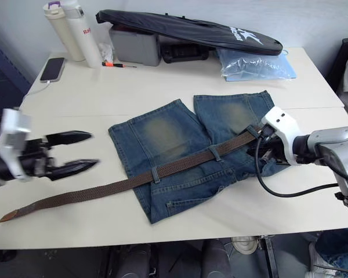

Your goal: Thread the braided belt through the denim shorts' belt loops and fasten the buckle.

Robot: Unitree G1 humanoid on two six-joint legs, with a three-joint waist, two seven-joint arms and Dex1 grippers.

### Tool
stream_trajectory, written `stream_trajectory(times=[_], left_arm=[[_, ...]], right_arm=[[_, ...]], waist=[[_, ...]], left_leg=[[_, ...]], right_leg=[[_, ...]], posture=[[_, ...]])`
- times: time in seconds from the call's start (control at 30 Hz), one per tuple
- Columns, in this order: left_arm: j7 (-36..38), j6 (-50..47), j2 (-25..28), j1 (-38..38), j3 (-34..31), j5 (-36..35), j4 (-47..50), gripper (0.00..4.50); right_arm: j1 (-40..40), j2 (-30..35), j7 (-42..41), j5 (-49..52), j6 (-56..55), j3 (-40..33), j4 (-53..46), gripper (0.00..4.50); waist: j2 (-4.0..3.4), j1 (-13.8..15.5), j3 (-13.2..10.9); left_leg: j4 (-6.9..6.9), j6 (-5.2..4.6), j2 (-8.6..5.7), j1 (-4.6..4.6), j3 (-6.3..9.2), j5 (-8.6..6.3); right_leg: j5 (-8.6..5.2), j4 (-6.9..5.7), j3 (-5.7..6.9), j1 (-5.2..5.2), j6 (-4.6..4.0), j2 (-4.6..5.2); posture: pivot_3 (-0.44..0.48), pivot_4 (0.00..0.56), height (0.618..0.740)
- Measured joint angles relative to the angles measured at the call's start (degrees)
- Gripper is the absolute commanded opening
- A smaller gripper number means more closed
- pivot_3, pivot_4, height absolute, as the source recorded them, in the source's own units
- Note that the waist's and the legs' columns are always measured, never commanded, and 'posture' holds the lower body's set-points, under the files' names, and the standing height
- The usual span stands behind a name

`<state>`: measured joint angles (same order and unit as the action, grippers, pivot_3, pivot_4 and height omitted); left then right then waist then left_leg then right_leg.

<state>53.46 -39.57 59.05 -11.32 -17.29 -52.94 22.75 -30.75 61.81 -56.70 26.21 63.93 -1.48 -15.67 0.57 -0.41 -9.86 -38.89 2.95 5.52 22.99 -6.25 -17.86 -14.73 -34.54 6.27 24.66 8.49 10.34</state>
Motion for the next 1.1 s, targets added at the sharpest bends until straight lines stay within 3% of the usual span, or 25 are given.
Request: stream_trajectory(times=[0.07, 0.17, 0.27, 0.3, 0.6, 0.7, 0.73, 1.03, 1.1], left_arm=[[0.7, -1.1, -1.2, -8.0, 9.6, 3.6, 1.9, 4.5], [3.7, -0.8, -4.4, -14.1, 23.3, 10.6, 3.7, 4.5], [5.4, 1.5, -8.8, -18.3, 31.7, 17.5, 1.2, 4.5], [6.1, 2.7, -9.9, -19.7, 33.8, 19.9, -0.1, 4.5], [10.6, 9.2, -19.4, -25.7, 44.8, 30.8, -9.0, 4.5], [13.2, 14.0, -21.3, -25.2, 50.7, 36.9, -14.7, 3.76], [13.6, 15.0, -21.7, -24.7, 51.5, 38.0, -15.9, 3.21], [18.4, 29.1, -22.8, -27.2, 51.6, 43.9, -24.6, 0.01], [19.6, 31.2, -22.1, -27.7, 50.9, 44.0, -26.4, 0.01]], right_arm=[[2.5, 1.1, -0.5, 1.9, 0.9, -3.0, -2.3, 1.37], [7.0, 3.1, -1.9, 5.4, 2.5, -6.8, -7.2, 2.87], [10.9, 4.5, -2.0, 6.9, 3.7, -9.8, -9.3, 4.27], [12.2, 4.9, -2.0, 7.2, 4.0, -11.0, -9.9, 4.48], [20.4, 7.0, -1.4, 9.0, 6.7, -17.5, -14.4, 4.48], [23.3, 7.6, -0.5, 8.9, 8.0, -21.6, -16.2, 4.5], [24.2, 7.8, -0.2, 8.7, 8.1, -22.5, -16.5, 4.5], [29.2, 7.8, 2.1, 8.4, 8.6, -27.4, -18.9, 4.5], [29.4, 7.8, 2.5, 8.4, 8.4, -27.5, -19.0, 4.5]], waist=[[-0.03, 0.5, 0.0], [-0.03, 1.3, 0.0], [0.02, 1.7, 0.0], [0.02, 1.8, 0.0], [0.06, 2.1, -0.1], [0.07, 1.8, -0.1], [0.07, 1.9, -0.1], [0.08, 1.8, -0.1], [0.08, 1.7, -0.1]], left_leg=[[-0.05, 0.01, -0.01, 0.02, 0.01, 0.01], [-0.14, 0.01, -0.02, 0.03, 0.01, 0.01], [-0.21, 0.01, -0.01, 0.04, 0.01, 0.01], [-0.22, 0.0, -0.01, 0.03, 0.01, 0.01], [-0.25, -0.02, -0.02, 0.08, 0.03, 0.01], [-0.28, -0.02, -0.01, 0.05, 0.03, 0.01], [-0.28, -0.02, -0.01, 0.06, 0.04, 0.01], [-0.33, -0.05, -0.01, -0.01, 0.07, 0.01], [-0.33, -0.06, 0.0, -0.04, 0.07, 0.02]], right_leg=[[0.02, 0.02, 0.0, -0.03, 0.02, -0.01], [0.03, 0.06, 0.0, -0.07, 0.05, -0.01], [0.05, 0.05, -0.01, -0.07, 0.04, -0.03], [0.05, 0.05, -0.01, -0.07, 0.04, -0.03], [0.07, 0.11, -0.01, -0.09, 0.08, -0.02], [0.07, 0.09, -0.01, -0.1, 0.08, -0.03], [0.07, 0.08, -0.01, -0.09, 0.08, -0.03], [0.08, 0.06, -0.02, -0.14, 0.07, -0.02], [0.07, 0.08, -0.02, -0.14, 0.06, -0.02]], posture=[[0.0, 0.15, 0.739], [0.0, 0.15, 0.739], [0.0, 0.15, 0.739], [0.0, 0.15, 0.739], [0.0, 0.15, 0.739], [0.0, 0.15, 0.739], [0.0, 0.15, 0.739], [0.0, 0.15, 0.739], [0.0, 0.15, 0.739]])
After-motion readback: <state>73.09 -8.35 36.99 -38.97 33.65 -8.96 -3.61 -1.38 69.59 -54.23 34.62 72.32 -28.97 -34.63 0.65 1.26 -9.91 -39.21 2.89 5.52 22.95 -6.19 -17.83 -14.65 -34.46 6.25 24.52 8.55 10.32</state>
